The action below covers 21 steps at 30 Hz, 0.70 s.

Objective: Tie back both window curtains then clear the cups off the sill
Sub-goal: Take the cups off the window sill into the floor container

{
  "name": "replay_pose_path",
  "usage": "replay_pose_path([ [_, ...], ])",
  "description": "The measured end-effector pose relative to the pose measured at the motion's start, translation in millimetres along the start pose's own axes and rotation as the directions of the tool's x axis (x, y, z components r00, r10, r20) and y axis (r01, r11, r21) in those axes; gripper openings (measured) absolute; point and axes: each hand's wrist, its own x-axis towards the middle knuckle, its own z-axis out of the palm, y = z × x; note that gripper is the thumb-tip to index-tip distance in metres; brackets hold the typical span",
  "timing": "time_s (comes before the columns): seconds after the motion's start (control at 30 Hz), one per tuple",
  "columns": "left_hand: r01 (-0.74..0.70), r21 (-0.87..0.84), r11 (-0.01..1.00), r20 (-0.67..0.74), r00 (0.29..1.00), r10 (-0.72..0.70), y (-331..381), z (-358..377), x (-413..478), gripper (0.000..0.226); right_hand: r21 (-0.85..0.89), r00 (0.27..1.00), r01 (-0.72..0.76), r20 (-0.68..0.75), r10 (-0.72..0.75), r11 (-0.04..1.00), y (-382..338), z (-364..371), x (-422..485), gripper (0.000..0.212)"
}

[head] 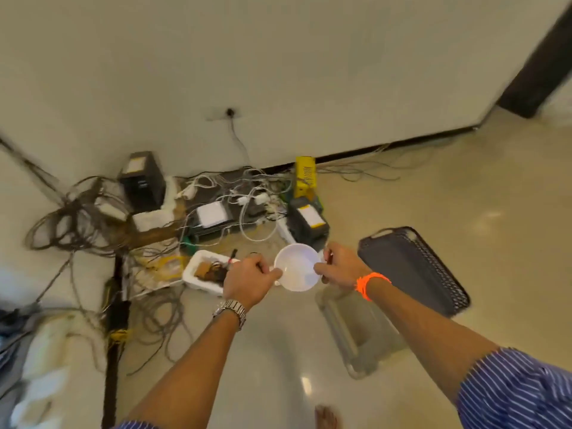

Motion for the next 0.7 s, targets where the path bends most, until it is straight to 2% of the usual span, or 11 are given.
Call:
replay_pose_path([
  [0.17,-0.174,-0.040,0.984,0.205,0.962,0.179,103.3,84.0,13.7,0.036,0.064,0.963,-0.160,-0.209,0.170,0.985,93.9,-83.7,-29.4,0.021],
  [0.33,-0.241,-0.029,0.970,0.299,0.924,0.239,182.3,163.9,18.4,0.034,0.155,0.900,-0.264,-0.316,0.301,0.952,188.8,-136.1,-39.4,0.022],
  [0.6,-0.300,0.059,0.952,0.446,0.861,0.244,228.4,296.6,42.0,0.034,0.205,0.861,-0.374,-0.285,0.421,0.905,315.3,-165.6,-19.4,0.020],
  [0.7,-0.332,0.097,0.938,0.465,0.849,0.252,225.2,339.2,52.3,0.033,0.112,0.864,-0.420,-0.253,0.435,0.900,360.6,-161.0,-0.6,0.023],
])
